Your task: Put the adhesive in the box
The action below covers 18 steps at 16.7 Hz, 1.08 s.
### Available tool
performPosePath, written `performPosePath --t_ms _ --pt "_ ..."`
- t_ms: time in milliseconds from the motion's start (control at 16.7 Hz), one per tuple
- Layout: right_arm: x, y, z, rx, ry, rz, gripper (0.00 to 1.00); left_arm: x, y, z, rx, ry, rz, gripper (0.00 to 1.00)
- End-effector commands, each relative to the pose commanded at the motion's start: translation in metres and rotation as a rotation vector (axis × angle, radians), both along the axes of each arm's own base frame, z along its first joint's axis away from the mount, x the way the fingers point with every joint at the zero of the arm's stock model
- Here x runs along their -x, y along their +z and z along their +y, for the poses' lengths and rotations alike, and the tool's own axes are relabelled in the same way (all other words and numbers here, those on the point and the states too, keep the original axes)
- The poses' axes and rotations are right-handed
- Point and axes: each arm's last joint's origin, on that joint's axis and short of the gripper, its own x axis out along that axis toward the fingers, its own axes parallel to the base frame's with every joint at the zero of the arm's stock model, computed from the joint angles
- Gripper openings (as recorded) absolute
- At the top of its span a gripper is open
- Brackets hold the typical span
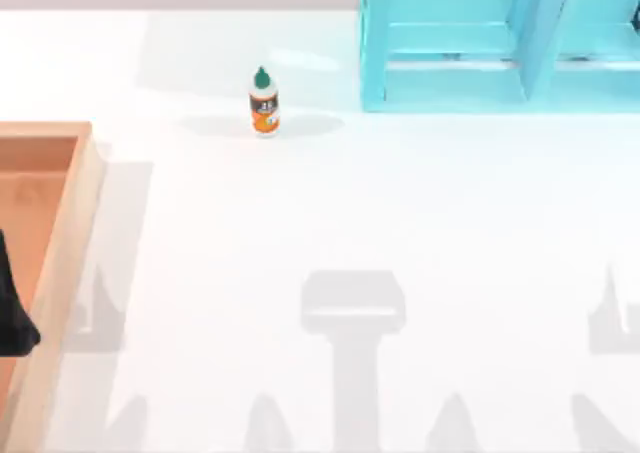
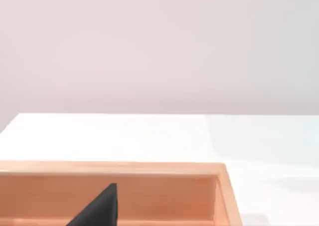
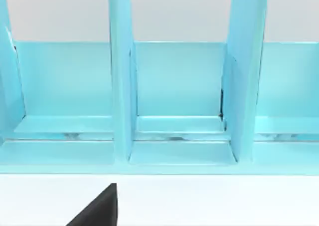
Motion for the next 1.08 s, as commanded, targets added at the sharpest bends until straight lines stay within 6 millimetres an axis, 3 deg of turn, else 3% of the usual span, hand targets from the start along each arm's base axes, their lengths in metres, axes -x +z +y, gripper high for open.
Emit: performPosePath --t_ms 300,600,840,1080 --pt "0.000 0.000 0.000 0.000 0.000 0.000 1.00 -0.002 0.009 -0.001 0.004 0.001 -0.012 1.00" --pt "0.000 0.000 0.000 0.000 0.000 0.000 1.00 -0.023 0.045 -0.008 0.020 0.006 -0.048 1.00" --pt "0.000 0.000 0.000 0.000 0.000 0.000 1.00 -0.070 0.070 -0.025 0.029 0.008 -0.044 1.00" --pt "0.000 0.000 0.000 0.000 0.000 0.000 1.00 -0.134 0.071 -0.060 0.038 0.002 -0.051 1.00"
